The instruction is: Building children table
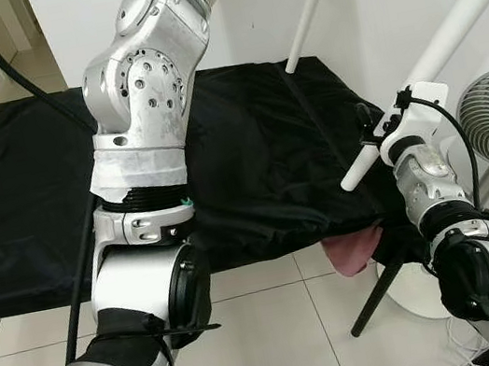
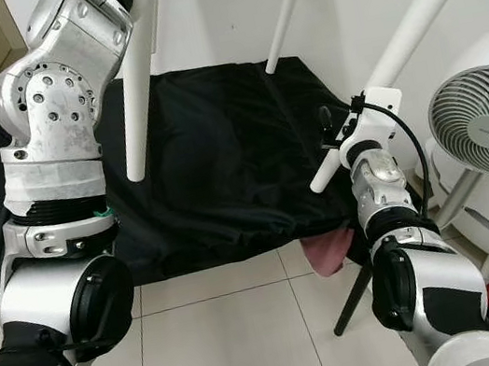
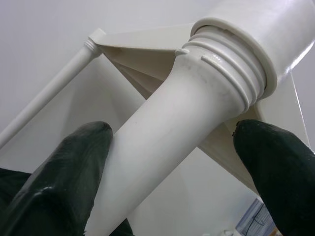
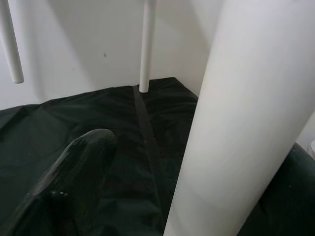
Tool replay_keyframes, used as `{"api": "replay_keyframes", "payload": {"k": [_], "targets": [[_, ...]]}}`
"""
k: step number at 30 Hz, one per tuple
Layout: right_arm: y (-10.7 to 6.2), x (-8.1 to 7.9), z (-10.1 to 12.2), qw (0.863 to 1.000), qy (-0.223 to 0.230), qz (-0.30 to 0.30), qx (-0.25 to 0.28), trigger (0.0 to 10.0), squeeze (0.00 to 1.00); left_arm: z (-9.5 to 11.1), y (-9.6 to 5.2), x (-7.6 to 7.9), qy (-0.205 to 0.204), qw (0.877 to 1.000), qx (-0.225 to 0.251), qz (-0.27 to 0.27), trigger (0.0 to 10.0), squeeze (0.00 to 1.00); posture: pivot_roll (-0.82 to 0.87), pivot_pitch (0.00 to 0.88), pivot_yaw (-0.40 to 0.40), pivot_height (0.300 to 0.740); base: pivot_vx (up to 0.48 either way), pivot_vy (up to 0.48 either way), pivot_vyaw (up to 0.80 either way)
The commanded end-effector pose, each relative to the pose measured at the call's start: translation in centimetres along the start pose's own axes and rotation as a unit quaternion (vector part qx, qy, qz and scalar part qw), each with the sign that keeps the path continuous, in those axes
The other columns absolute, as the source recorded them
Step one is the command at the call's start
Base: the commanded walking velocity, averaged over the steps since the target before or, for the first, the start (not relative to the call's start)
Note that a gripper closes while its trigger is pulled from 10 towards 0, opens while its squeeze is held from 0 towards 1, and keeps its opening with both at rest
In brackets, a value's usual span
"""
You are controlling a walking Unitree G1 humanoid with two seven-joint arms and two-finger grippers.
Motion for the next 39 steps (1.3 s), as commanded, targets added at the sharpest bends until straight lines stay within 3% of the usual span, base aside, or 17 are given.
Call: {"api": "replay_keyframes", "payload": {"k": [1,12,13,14,15,17,18,19,39], "targets": [[-0.5,-3.4,-3.4,0.995,0.000,0.070,-0.066,10.0,1.00,-2.2,-0.1,4.9,-0.016,0.986,-0.043,-0.160,10.0,1.00,0.06,0.000,-0.110,0.740,0.000,0.000,0.00],[-0.5,-3.4,-3.4,0.995,0.000,0.070,-0.066,10.0,1.00,-2.2,-0.1,4.9,-0.016,0.986,-0.043,-0.160,10.0,1.00,0.06,0.000,-0.110,0.740,0.000,0.000,0.00],[-0.5,-3.5,-3.3,0.995,-0.003,0.071,-0.065,10.0,1.00,-2.4,-0.2,5.0,-0.009,0.985,-0.047,-0.163,10.0,1.00,0.07,0.000,0.000,0.740,0.000,0.000,0.00],[-0.4,-3.7,-3.4,0.994,-0.010,0.080,-0.069,10.0,0.00,-3.0,0.2,1.4,0.027,0.992,-0.044,-0.116,10.0,0.00,0.07,0.000,0.000,0.740,0.000,0.000,0.00],[-0.4,-3.7,-3.4,0.994,-0.010,0.080,-0.069,10.0,0.00,-3.0,0.2,1.4,0.027,0.992,-0.044,-0.116,10.0,0.00,0.07,0.000,0.000,0.740,0.000,0.000,0.00],[-0.4,-3.9,-3.5,0.993,-0.020,0.090,-0.075,10.0,0.00,-3.7,0.0,-3.1,0.078,0.994,-0.042,-0.061,10.0,0.00,0.07,0.000,0.000,0.740,0.000,0.000,0.00],[-0.4,-3.9,-3.5,0.993,-0.020,0.090,-0.075,10.0,0.00,-3.7,0.0,-3.1,0.078,0.994,-0.042,-0.061,10.0,0.00,0.07,0.000,0.000,0.740,0.000,0.000,0.00],[-0.4,-3.9,-3.5,0.993,-0.021,0.092,-0.076,10.0,0.00,-3.7,-0.2,-4.1,0.089,0.994,-0.041,-0.048,10.0,0.00,0.06,0.000,0.000,0.740,0.000,0.000,0.00],[-0.4,-3.6,-3.4,0.992,-0.026,0.094,-0.078,10.0,0.00,-3.9,-1.1,-5.8,0.116,0.992,-0.036,-0.030,10.0,0.00,0.06,0.000,0.000,0.740,0.000,0.000,0.00]]}}
Point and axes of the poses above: a point about 5 cm out from each wrist's last joint towards the gripper, its own y axis pointing out of the wrist towards the gripper, its own z axis along the axis of the wrist's last joint, x = y × z, the point moved 3 cm from there along y, pointing out of the wrist towards the gripper, and after that the axes turned 4 degrees about y, right-handed, at the moved point
